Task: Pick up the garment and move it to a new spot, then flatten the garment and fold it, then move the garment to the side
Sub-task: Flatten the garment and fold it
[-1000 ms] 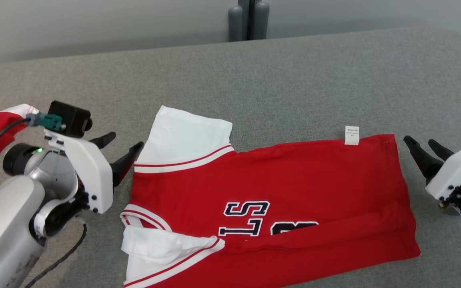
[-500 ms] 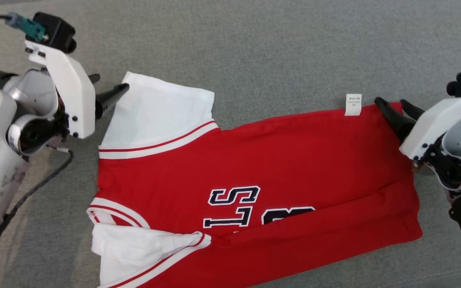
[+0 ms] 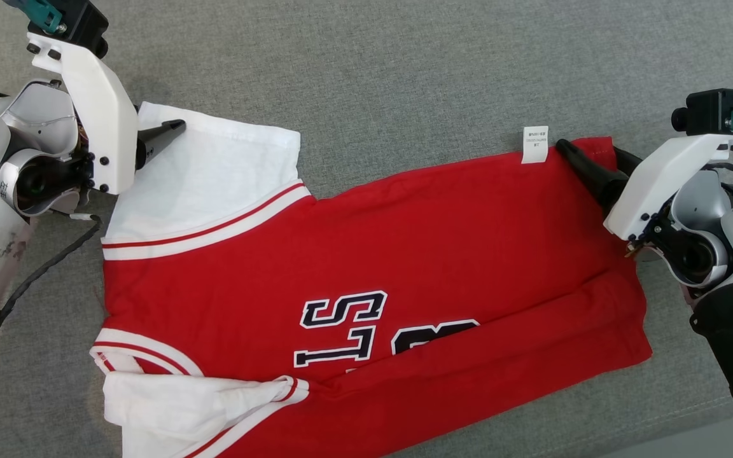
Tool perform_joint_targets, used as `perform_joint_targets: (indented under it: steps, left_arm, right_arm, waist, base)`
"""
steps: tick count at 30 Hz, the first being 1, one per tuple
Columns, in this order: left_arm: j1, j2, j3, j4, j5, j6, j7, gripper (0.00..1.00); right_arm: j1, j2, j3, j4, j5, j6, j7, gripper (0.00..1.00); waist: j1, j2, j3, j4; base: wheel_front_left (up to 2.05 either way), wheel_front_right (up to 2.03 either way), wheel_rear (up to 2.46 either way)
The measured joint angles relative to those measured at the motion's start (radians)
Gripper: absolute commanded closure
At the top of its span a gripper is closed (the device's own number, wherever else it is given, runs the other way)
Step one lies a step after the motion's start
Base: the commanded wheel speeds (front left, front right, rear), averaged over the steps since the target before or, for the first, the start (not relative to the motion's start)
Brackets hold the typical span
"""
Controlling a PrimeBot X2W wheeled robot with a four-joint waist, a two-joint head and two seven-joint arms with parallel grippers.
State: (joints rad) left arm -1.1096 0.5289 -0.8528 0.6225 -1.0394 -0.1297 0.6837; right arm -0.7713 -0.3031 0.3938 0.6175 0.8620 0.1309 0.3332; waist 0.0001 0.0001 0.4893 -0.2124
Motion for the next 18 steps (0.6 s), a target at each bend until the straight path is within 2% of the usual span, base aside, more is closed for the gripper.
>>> perform_joint_targets:
  steps: [2, 3, 4, 5, 6, 7, 8, 18]
  left_arm:
    - [-0.006, 0.000, -0.014, 0.011, 0.001, 0.000, -0.007, 0.00]
    - [-0.010, 0.000, -0.020, 0.016, 0.000, 0.000, -0.006, 0.00]
    - [-0.015, -0.002, -0.027, 0.020, -0.005, 0.000, -0.004, 0.00]
    - [-0.021, -0.002, -0.034, 0.020, -0.012, 0.000, 0.000, 0.00]
    - [-0.026, -0.002, -0.040, 0.019, -0.018, 0.000, 0.000, 0.14]
    - [-0.028, -0.001, -0.046, 0.018, -0.022, 0.000, 0.000, 0.67]
    - [-0.029, 0.000, -0.053, 0.016, -0.027, 0.000, -0.001, 1.00]
    - [-0.028, 0.016, -0.123, 0.001, -0.079, 0.000, -0.055, 1.00]
  right_arm:
    - [-0.005, -0.002, 0.010, 0.005, 0.008, 0.000, -0.005, 0.00]
    - [-0.008, -0.004, 0.015, 0.007, 0.012, 0.000, -0.007, 0.04]
    - [-0.011, -0.006, 0.022, 0.008, 0.018, 0.000, -0.008, 0.21]
    - [-0.016, -0.010, 0.028, 0.008, 0.022, 0.000, -0.009, 0.59]
    - [-0.019, -0.014, 0.034, 0.008, 0.027, 0.000, -0.011, 0.65]
    - [-0.020, -0.017, 0.040, 0.007, 0.030, 0.000, -0.018, 1.00]
    - [-0.020, -0.018, 0.046, 0.007, 0.037, 0.000, -0.021, 1.00]
    - [-0.017, -0.041, 0.105, 0.021, 0.081, 0.000, -0.092, 1.00]
  waist:
    - [0.0000, -0.0001, 0.004, -0.001]
    - [0.0000, 0.0000, 0.006, -0.001]
    - [0.0000, 0.0000, 0.009, 0.000]
    - [0.0000, 0.0000, 0.011, 0.000]
    - [0.0000, 0.0000, 0.012, 0.001]
    - [-0.0001, 0.0000, 0.013, 0.003]
    - [-0.0001, 0.0000, 0.013, 0.005]
    - [-0.0001, 0.0000, -0.048, 0.018]
  base:
    - [0.00, 0.00, 0.00]
    - [0.00, 0.00, 0.00]
    - [0.00, 0.00, 0.00]
    - [0.00, 0.00, 0.00]
    - [0.00, 0.00, 0.00]
    - [0.00, 0.00, 0.00]
    - [0.00, 0.00, 0.00]
    - [0.00, 0.00, 0.00]
